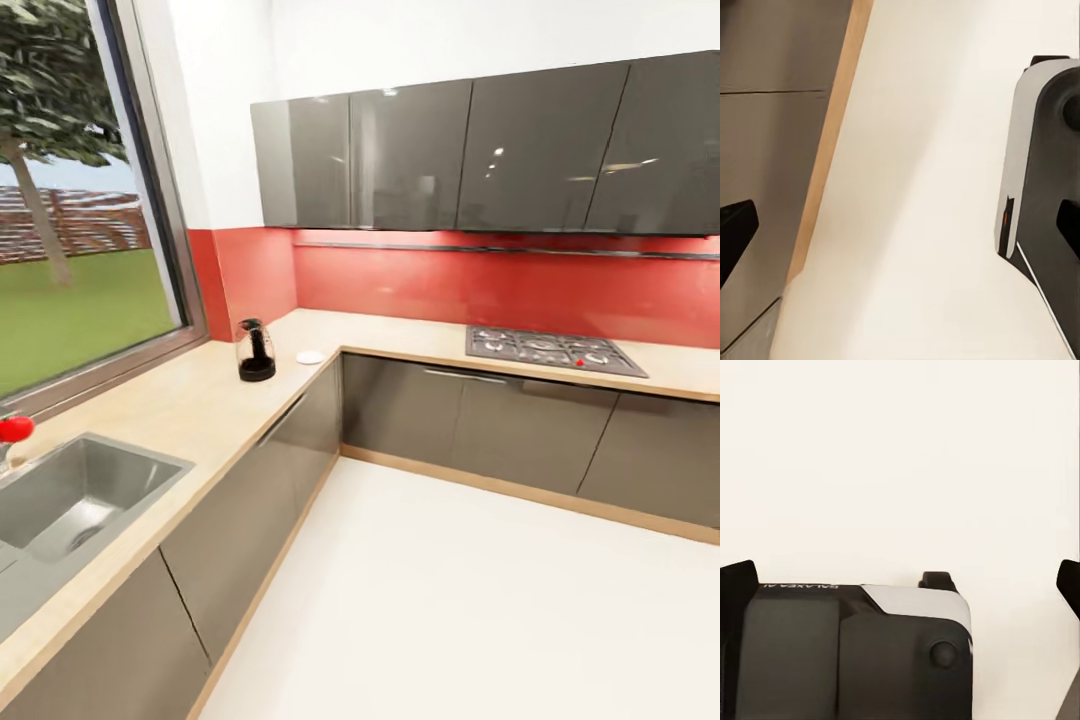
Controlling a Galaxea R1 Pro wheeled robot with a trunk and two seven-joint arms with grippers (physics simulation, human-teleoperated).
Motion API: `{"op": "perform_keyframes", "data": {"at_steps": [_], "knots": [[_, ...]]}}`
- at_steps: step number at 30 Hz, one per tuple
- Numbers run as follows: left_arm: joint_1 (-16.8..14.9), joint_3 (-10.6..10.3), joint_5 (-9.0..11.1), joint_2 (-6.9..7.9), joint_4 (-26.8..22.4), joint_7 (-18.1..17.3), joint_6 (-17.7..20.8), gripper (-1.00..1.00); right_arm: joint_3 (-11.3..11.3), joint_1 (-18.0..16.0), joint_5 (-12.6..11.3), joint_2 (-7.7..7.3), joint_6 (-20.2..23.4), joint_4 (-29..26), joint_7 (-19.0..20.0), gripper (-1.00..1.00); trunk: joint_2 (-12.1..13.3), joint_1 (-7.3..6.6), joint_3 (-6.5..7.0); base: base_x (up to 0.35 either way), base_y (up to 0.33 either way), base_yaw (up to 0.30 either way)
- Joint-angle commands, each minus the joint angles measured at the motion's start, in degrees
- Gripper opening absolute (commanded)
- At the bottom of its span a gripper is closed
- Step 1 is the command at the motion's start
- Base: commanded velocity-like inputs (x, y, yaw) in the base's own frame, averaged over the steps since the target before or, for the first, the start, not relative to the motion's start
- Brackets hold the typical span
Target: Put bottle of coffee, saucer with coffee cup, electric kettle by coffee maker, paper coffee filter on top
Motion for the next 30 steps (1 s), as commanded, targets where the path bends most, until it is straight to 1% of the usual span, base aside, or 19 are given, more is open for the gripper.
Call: {"op": "perform_keyframes", "data": {"at_steps": [1,15,21,24,25,26,28,29,30], "knots": [[0.0,0.4,-0.6,-0.02,0.0,0.1,-0.2,1.0,0.5,0.0,-0.5,0.02,0.0,0.0,-0.2,1.0,-0.1,0.06,-0.11,0.333,-0.145,-0.247],[0.0,0.4,-0.6,-0.03,0.0,0.2,-0.2,1.0,0.5,0.0,-0.5,-0.06,0.0,0.0,-0.2,1.0,-0.1,0.06,-0.11,0.318,-0.164,-0.259],[0.0,0.4,-0.6,0.04,-0.1,0.2,-0.2,1.0,0.5,0.0,-0.5,-0.16,0.0,0.0,-0.2,1.0,-0.1,0.06,-0.11,0.311,-0.158,-0.067],[0.0,0.4,-0.7,0.07,0.0,0.2,-0.1,1.0,0.5,0.0,-0.3,-0.46,0.1,0.1,-0.3,1.0,-0.1,0.06,-0.11,0.313,-0.135,-0.009],[0.0,0.4,-0.8,0.09,0.0,0.2,-0.1,1.0,0.5,0.0,-0.3,-0.85,0.1,0.1,-0.3,1.0,-0.1,0.06,-0.11,0.313,-0.132,-0.004],[0.0,0.3,-0.8,0.14,0.0,0.2,-0.1,1.0,0.5,0.3,-0.3,-1.56,0.1,0.2,-0.3,1.0,-0.1,0.06,-0.11,0.313,-0.131,-0.003],[0.1,0.3,-0.8,0.28,0.0,0.2,0.0,1.0,0.5,2.2,-0.2,-3.36,0.1,0.2,-0.2,1.0,-0.1,0.06,-0.11,0.313,-0.13,-0.001],[0.1,0.3,-0.8,0.3,0.1,0.2,0.0,1.0,0.5,2.8,-0.2,-3.79,0.1,0.2,-0.2,1.0,-0.1,0.06,-0.11,0.313,-0.13,-0.001],[0.1,0.3,-0.7,0.34,0.1,0.2,0.0,1.0,0.5,4.0,-0.2,-4.63,0.1,0.2,-0.1,1.0,-0.1,0.06,-0.11,0.313,-0.13,-0.001]]}}
